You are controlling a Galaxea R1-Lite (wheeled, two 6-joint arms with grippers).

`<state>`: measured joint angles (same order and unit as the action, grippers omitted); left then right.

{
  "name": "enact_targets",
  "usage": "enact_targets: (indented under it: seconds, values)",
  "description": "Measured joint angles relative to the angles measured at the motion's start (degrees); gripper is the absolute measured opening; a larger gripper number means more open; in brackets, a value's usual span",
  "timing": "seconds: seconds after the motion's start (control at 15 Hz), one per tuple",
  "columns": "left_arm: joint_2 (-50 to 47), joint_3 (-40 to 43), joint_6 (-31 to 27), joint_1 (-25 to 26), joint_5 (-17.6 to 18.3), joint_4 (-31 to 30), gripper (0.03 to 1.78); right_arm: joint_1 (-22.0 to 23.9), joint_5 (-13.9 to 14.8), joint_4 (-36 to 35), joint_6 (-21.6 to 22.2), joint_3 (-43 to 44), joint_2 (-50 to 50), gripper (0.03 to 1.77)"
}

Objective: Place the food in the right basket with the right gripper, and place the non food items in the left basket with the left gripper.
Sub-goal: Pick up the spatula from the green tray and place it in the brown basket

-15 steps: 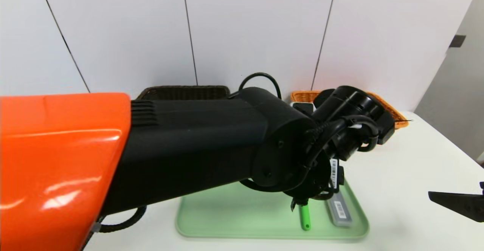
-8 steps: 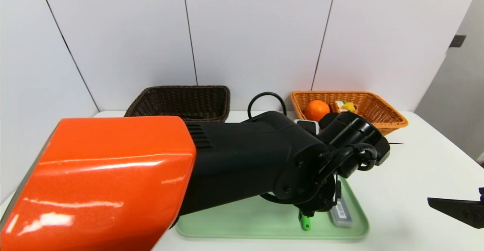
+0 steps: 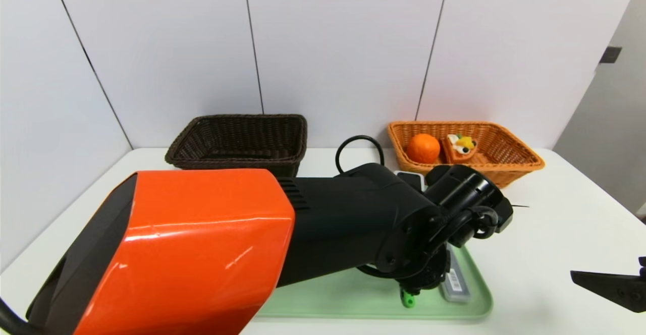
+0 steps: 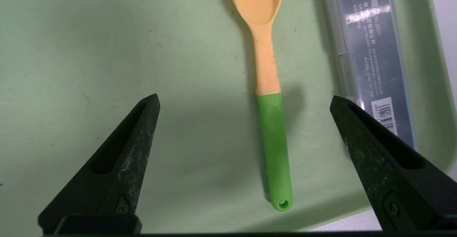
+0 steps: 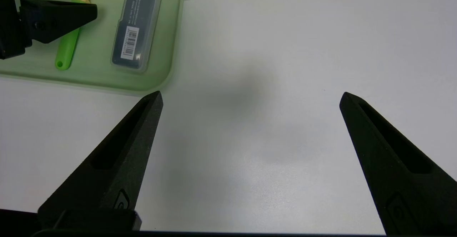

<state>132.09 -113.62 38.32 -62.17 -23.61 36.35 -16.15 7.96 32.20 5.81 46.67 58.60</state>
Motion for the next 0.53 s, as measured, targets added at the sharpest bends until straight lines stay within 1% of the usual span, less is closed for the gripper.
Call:
enact_targets:
  seconds: [0.53]
  values:
    - [1.8,0.0,-0.5,1.0,-0.3,-1.1,1.69,0.0,-0.3,0.0,0.0,-1.0,-0.1,1.71]
